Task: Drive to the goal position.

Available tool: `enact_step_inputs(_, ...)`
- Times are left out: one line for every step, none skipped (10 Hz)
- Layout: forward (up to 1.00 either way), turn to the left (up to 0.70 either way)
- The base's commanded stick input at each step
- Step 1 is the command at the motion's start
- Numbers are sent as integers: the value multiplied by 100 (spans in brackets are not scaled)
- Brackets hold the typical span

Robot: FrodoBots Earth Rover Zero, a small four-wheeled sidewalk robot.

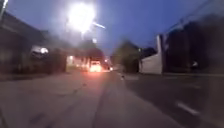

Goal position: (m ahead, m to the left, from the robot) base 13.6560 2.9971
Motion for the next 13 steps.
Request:
enact_step_inputs(70, 0)
enact_step_inputs(70, 0)
enact_step_inputs(70, 0)
enact_step_inputs(70, 0)
enact_step_inputs(70, 0)
enact_step_inputs(70, 0)
enact_step_inputs(70, 0)
enact_step_inputs(70, 0)
enact_step_inputs(70, 0)
enact_step_inputs(70, 0)
enact_step_inputs(70, 0)
enact_step_inputs(70, 0)
enact_step_inputs(70, 0)
